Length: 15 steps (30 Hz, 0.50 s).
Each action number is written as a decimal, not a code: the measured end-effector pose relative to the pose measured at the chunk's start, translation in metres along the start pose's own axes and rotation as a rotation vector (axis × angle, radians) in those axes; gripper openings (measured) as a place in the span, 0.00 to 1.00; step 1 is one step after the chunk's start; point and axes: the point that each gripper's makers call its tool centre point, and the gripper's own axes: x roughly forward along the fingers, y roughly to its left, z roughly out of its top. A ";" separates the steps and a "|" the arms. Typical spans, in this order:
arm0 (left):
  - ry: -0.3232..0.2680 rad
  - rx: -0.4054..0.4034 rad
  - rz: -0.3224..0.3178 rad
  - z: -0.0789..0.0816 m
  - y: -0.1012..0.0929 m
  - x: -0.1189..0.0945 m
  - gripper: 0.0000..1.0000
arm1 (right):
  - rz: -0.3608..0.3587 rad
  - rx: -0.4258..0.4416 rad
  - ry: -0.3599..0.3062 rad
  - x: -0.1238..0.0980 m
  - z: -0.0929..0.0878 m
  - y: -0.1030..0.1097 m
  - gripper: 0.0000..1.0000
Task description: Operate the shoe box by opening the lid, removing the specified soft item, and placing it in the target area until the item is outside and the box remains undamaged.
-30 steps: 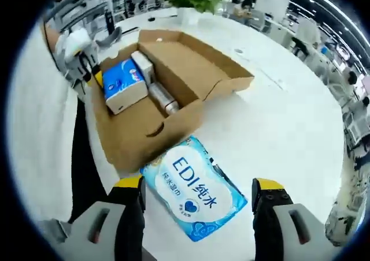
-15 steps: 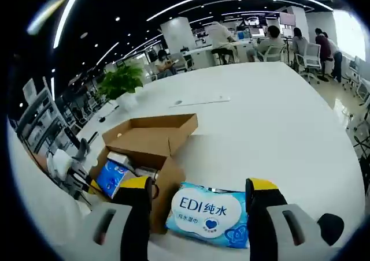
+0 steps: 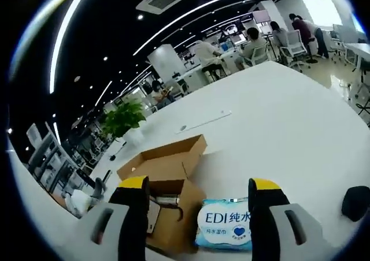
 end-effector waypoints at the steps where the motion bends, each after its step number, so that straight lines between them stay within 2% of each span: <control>1: 0.000 0.000 -0.001 0.000 0.000 0.000 0.03 | 0.010 -0.001 -0.003 0.000 0.001 0.002 0.70; 4: -0.007 -0.006 -0.010 0.000 0.000 0.000 0.03 | 0.083 0.050 -0.028 0.001 0.007 0.018 0.66; 8: 0.010 -0.019 -0.039 0.000 0.000 0.000 0.02 | 0.116 0.031 -0.017 0.001 0.010 0.030 0.48; 10: 0.007 -0.015 -0.033 0.000 -0.001 0.000 0.02 | 0.136 0.051 -0.010 0.002 0.011 0.033 0.46; 12: -0.002 -0.010 -0.025 0.000 -0.001 0.000 0.02 | 0.128 0.053 -0.007 0.001 0.010 0.033 0.45; 14: -0.002 -0.013 -0.024 0.000 0.000 0.000 0.02 | 0.111 0.033 -0.017 0.000 0.009 0.031 0.36; 15: -0.003 -0.014 -0.021 0.000 0.000 0.000 0.02 | 0.098 0.015 0.033 0.000 0.001 0.030 0.33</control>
